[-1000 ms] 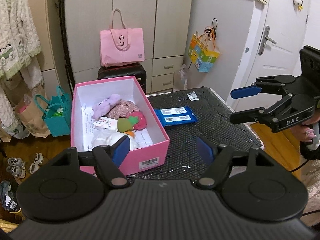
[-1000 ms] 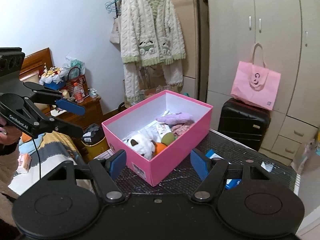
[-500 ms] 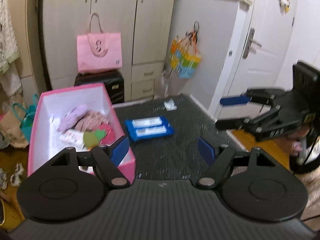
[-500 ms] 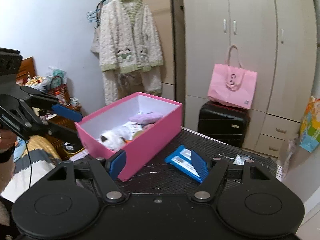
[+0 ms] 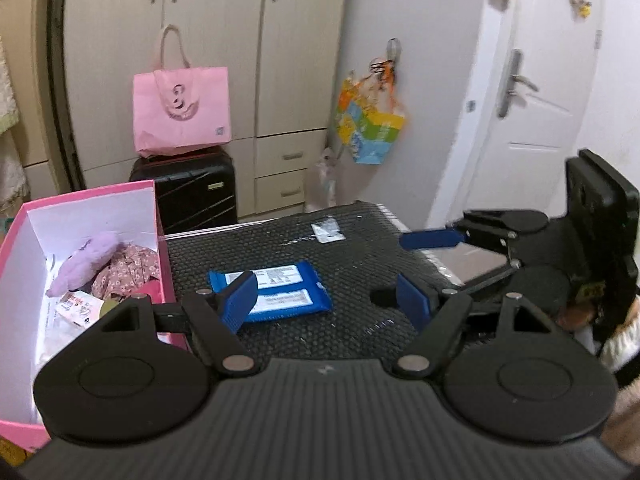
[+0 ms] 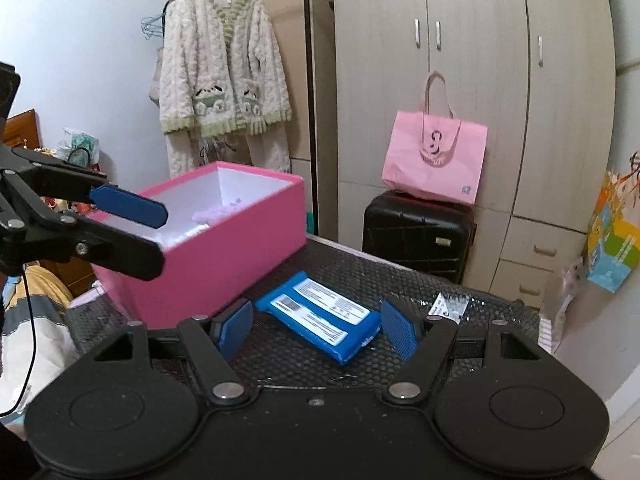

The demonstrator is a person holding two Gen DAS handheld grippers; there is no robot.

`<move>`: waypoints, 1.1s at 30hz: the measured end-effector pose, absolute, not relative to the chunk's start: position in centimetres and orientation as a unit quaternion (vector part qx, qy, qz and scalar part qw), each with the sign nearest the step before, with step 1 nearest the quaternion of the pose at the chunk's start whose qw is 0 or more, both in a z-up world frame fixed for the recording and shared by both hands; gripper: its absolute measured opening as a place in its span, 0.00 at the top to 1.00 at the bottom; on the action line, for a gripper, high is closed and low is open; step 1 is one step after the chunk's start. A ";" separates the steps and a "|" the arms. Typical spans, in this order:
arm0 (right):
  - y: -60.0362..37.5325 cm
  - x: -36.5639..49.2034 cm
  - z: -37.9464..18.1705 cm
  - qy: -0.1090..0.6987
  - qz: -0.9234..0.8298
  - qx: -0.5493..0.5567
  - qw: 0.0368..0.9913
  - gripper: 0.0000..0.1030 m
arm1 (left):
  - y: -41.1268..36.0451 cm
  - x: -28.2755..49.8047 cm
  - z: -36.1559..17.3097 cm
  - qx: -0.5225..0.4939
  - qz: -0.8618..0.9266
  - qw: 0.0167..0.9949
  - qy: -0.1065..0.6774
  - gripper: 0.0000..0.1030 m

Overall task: Organize soft objects
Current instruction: 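Move both open grippers back over the table toward the blue wipes pack, then close both grippers on the blue wipes pack from either side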

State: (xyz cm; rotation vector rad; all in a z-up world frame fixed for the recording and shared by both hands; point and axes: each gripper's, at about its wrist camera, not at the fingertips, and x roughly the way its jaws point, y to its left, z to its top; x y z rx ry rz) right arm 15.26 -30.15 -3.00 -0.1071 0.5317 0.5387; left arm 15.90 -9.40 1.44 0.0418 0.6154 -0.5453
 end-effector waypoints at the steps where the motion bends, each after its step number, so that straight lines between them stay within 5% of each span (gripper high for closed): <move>1: -30.3 16.0 -3.6 0.265 0.265 -0.050 0.926 0.26 | -9.8 16.6 1.0 0.019 -0.255 0.919 0.301 0.27; 21: -28.4 24.8 -11.7 0.347 0.288 -0.053 0.891 0.27 | -14.0 28.7 -7.7 0.012 -0.101 0.912 0.398 0.33; 33: -27.7 24.7 -12.6 0.329 0.287 -0.085 0.895 0.27 | -12.5 30.2 -10.4 -0.030 -0.072 0.902 0.424 0.31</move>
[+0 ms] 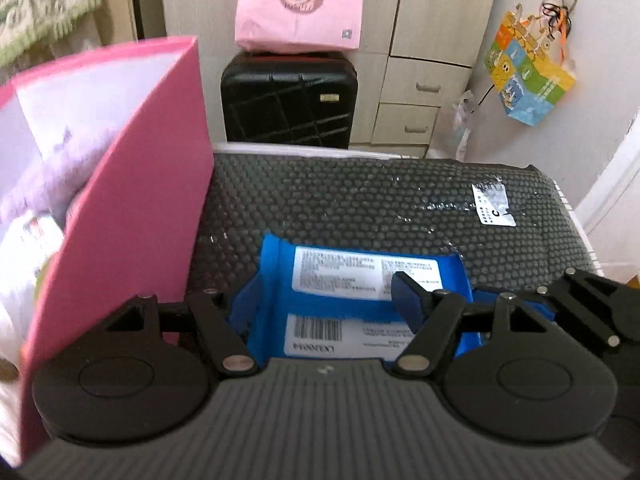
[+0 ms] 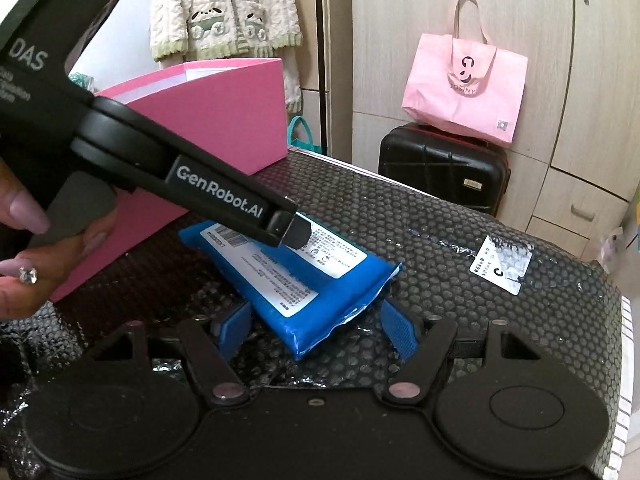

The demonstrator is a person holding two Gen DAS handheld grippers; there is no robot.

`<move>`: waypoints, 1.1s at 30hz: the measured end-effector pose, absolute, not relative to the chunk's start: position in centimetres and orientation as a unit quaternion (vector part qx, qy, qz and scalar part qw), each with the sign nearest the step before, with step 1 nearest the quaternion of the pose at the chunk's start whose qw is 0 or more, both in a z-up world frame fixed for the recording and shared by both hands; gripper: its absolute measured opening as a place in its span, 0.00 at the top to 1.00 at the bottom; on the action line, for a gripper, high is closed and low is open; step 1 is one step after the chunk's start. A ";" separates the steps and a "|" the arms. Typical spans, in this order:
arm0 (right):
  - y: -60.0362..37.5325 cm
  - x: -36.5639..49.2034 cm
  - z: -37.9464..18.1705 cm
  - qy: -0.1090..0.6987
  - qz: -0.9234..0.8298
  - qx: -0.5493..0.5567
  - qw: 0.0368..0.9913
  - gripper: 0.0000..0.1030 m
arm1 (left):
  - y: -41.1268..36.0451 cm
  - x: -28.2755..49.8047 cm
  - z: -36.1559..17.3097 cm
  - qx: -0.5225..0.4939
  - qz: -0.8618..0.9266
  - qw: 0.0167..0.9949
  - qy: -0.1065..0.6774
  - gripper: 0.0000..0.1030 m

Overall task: Organize soft objects
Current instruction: 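Close both grippers on the blue wipes pack from either side, then lift and carry the blue wipes pack with both grippers over the box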

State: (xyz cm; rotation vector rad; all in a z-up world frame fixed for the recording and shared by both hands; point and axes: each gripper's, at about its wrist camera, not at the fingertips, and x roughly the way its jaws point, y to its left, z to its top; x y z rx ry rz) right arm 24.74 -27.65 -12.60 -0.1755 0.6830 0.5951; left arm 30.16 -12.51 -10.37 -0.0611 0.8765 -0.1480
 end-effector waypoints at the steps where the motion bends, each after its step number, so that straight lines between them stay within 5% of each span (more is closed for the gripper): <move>1: -27.6 24.7 -12.6 0.329 0.286 -0.084 0.896 0.27 | -12.5 30.1 -10.5 -0.035 -0.070 0.902 0.424 0.31; 5: -27.5 24.3 -12.7 0.322 0.282 -0.087 0.900 0.29 | -12.4 29.6 -10.9 -0.055 -0.082 0.902 0.421 0.33; 11: -28.2 24.5 -12.8 0.319 0.281 -0.066 0.903 0.47 | -12.6 28.7 -11.0 -0.041 -0.097 0.906 0.410 0.47; 33: -28.4 23.8 -12.0 0.317 0.280 -0.052 0.905 0.57 | -13.1 26.8 -10.2 -0.035 -0.131 0.914 0.383 0.51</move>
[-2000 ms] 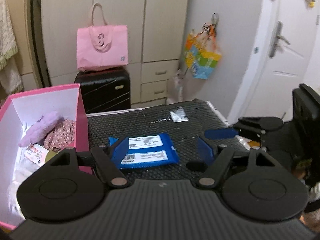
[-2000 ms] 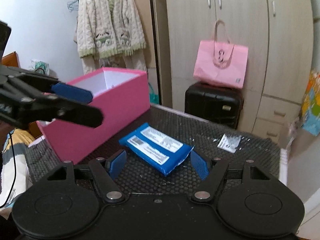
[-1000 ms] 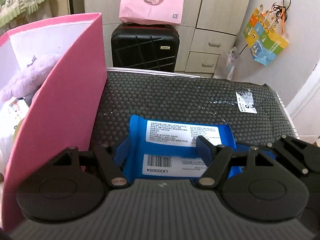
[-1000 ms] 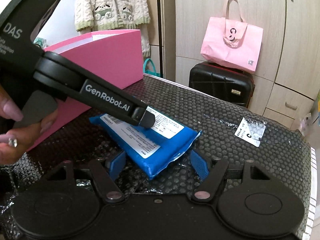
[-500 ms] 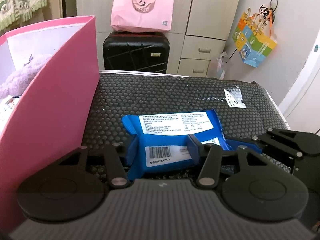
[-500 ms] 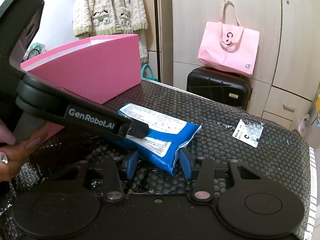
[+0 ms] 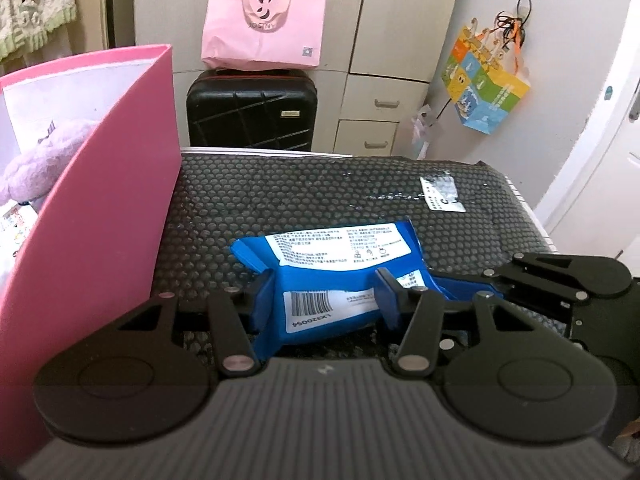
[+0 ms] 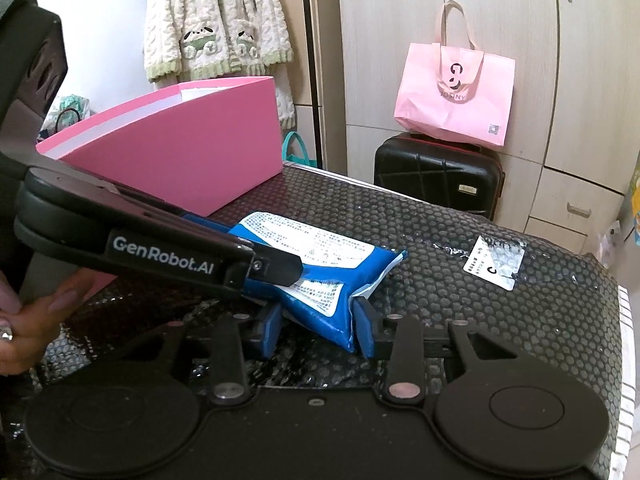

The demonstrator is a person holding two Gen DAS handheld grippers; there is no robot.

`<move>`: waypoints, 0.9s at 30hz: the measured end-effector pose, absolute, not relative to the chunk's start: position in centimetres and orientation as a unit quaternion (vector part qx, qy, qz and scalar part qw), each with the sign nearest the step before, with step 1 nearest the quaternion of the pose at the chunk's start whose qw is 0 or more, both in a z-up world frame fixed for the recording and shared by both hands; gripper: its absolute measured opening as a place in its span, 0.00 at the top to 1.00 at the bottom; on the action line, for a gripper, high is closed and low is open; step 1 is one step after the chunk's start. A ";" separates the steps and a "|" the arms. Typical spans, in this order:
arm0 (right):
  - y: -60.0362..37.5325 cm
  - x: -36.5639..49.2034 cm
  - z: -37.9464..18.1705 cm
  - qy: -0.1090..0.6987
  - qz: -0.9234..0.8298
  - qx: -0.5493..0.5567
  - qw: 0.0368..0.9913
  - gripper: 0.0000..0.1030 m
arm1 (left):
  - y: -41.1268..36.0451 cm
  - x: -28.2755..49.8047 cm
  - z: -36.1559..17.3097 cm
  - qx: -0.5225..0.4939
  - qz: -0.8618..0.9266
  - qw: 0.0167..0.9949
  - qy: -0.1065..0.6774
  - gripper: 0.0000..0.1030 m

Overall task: Organize soft objects
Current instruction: 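Lift and carry the blue wipes pack with both grippers over the box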

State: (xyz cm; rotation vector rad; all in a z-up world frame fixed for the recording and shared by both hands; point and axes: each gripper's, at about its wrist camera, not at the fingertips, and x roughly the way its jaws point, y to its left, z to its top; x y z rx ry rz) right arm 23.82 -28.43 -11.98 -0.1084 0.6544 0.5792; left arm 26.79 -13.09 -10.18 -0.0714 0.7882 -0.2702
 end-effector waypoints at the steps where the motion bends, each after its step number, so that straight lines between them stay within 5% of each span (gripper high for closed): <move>1: -28.5 23.7 -11.8 0.318 0.279 -0.050 0.905 0.57 | -13.1 26.6 -10.0 -0.036 -0.134 0.914 0.382 0.51; 27: -28.1 13.5 -7.7 0.344 0.234 -0.034 0.909 0.57 | -11.1 17.6 -6.2 -0.021 -0.231 0.890 0.392 0.51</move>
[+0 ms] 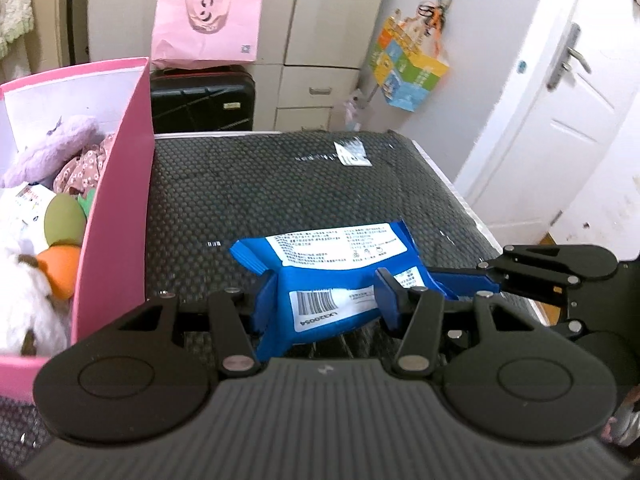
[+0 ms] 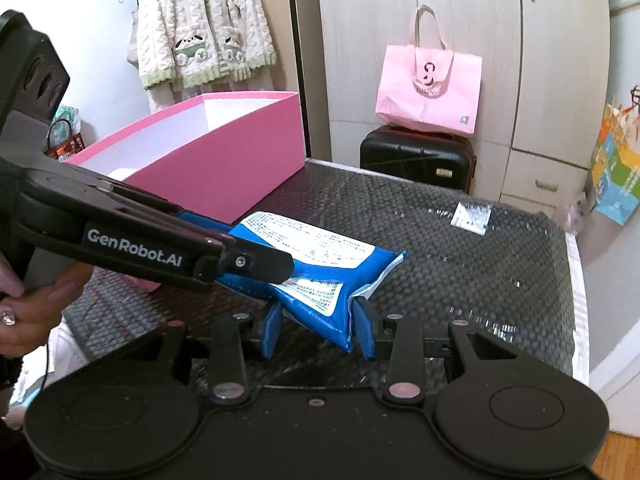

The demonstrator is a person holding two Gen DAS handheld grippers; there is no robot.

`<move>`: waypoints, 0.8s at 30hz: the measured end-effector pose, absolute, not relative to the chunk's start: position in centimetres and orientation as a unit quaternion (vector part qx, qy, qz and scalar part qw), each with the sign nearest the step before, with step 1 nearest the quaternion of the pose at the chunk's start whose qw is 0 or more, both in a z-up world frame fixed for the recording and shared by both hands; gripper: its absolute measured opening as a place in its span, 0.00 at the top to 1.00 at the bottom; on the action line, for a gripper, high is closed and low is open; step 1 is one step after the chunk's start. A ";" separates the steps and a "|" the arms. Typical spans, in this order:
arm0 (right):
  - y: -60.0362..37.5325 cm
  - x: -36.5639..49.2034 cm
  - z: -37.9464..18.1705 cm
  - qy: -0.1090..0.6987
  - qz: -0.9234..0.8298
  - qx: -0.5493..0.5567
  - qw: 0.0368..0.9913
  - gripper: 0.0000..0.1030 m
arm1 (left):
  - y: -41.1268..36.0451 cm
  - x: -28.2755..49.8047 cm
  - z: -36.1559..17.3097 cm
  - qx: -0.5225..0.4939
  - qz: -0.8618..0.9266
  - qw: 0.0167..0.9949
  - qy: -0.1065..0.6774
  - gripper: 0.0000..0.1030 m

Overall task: Organize soft objects
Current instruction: 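Lift and carry the blue wipes pack with both grippers over the box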

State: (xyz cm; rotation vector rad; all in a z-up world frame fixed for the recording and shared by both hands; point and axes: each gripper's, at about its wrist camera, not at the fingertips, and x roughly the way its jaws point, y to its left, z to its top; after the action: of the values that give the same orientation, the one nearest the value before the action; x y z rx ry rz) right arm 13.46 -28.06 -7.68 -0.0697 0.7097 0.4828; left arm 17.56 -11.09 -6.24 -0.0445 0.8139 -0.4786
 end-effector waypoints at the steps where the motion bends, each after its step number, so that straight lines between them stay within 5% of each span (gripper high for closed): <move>1: -28.0 13.1 -7.5 0.350 0.233 -0.032 0.907 0.57 | -11.1 17.2 -6.2 -0.017 -0.235 0.888 0.394 0.51; 24: -21.2 4.2 -2.5 0.380 0.280 -0.066 0.879 0.57 | -2.3 9.1 -2.1 -0.040 -0.269 0.850 0.450 0.51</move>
State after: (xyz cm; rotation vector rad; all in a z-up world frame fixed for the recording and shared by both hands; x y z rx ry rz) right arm 4.19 -21.21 -2.55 -0.1377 0.7915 0.5827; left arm 9.10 -2.34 -2.06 -0.0853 0.9486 -0.5671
